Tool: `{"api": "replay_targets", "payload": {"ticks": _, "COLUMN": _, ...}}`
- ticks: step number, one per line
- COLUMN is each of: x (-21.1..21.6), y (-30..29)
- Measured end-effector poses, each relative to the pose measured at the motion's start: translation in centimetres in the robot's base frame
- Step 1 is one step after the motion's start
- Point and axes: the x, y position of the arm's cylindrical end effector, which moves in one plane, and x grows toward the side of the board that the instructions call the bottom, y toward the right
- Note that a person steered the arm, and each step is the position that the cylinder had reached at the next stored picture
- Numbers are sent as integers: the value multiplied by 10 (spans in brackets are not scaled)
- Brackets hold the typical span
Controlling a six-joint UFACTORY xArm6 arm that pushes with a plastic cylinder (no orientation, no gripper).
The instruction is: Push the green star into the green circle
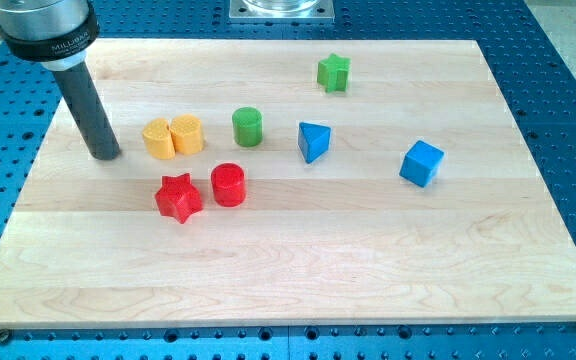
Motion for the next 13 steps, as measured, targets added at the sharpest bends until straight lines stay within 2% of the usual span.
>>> {"api": "replay_targets", "payload": {"ticks": 2, "x": 4, "y": 32}}
{"api": "replay_targets", "payload": {"ticks": 9, "x": -12, "y": 38}}
{"api": "replay_targets", "payload": {"ticks": 11, "x": -66, "y": 19}}
{"api": "replay_targets", "payload": {"ticks": 12, "x": -129, "y": 40}}
{"api": "replay_targets", "payload": {"ticks": 13, "x": -157, "y": 68}}
